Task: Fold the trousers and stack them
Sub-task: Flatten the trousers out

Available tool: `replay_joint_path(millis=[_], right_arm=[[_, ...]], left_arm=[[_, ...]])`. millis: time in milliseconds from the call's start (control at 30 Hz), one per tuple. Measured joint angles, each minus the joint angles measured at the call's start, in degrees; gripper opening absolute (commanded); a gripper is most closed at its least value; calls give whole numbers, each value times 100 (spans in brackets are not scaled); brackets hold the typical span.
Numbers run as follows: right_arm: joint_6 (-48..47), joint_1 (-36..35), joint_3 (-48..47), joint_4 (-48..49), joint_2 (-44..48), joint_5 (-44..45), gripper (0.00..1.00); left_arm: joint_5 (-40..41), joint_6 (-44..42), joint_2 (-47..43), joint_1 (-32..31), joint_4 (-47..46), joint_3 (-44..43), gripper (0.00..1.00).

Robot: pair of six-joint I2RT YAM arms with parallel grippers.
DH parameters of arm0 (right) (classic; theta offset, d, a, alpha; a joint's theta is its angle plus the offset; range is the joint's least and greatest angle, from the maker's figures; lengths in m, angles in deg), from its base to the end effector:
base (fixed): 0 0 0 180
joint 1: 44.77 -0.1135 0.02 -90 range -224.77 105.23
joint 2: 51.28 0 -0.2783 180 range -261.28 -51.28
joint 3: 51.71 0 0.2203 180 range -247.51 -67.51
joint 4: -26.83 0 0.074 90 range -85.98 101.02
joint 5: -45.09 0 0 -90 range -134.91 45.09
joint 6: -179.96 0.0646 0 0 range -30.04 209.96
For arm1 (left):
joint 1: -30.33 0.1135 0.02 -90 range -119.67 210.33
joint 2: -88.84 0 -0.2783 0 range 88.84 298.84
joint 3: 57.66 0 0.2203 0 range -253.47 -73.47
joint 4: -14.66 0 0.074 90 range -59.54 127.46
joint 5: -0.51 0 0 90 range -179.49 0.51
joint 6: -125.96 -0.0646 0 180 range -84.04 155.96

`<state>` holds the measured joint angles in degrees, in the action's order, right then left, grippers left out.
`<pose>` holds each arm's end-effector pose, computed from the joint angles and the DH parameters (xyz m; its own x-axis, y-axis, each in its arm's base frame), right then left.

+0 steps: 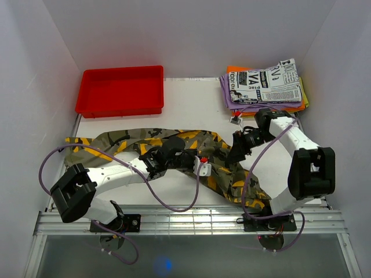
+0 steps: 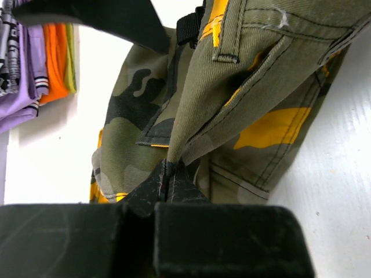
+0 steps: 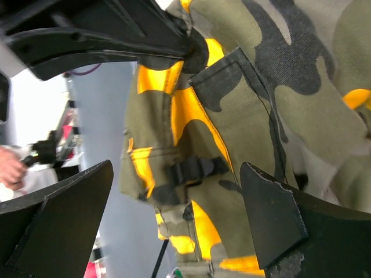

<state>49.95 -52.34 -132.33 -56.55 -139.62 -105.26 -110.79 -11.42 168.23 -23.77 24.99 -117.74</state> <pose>0.2188 0.0857 0.2562 -0.7279 -0.4176 -0.5439 -0.6744 0.2926 0.6779 0.1530 -0.2513 0.2478 0.4952 0.4851 -0.7207 0.8498 -0.0980 0.5179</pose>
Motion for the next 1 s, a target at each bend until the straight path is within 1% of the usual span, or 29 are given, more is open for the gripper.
replay_joint_path(millis=[167,233,267,433,467,533,567,633,667,700,733,767,800,867,933,1000], right_arm=[[-190,-229,-66,-199,-581,-107,94],[-282,-341,-122,-310,-612,-114,91],[-334,-422,-175,-376,-599,-114,88],[-411,-610,-326,-520,-431,-98,86],[-411,-605,-345,-525,-382,-87,81],[-420,-599,-400,-562,-240,-61,73],[-417,-595,-417,-573,-170,-50,67],[-417,-595,-448,-603,-81,-20,61],[-404,-595,-455,-610,-61,11,64],[-385,-595,-466,-619,-59,55,70],[-358,-595,-481,-619,-66,111,78],[-323,-595,-496,-621,-68,197,90],[-284,-595,-522,-627,-72,278,93],[-258,-595,-568,-608,-79,444,95],[-168,-595,-575,-577,-85,590,95],[-39,-595,-575,-527,-101,693,85]], left_arm=[[234,7,2,-9,-118,-4,0],[358,55,13,-11,-122,-28,0],[426,96,37,-11,-127,-61,0],[671,186,203,-9,-236,-227,0],[693,195,208,-9,-247,-229,0],[719,221,234,-9,-278,-232,0],[734,240,262,-9,-282,-240,0],[769,295,354,-11,-280,-306,0],[800,332,404,-11,-278,-356,0],[841,378,474,-11,-282,-426,0],[881,415,546,-9,-289,-501,0],[914,446,619,-7,-291,-584,0],[946,490,688,-2,-299,-667,0],[977,544,767,4,-328,-772,0],[979,586,778,13,-356,-802,0],[975,608,778,13,-365,-809,0]])
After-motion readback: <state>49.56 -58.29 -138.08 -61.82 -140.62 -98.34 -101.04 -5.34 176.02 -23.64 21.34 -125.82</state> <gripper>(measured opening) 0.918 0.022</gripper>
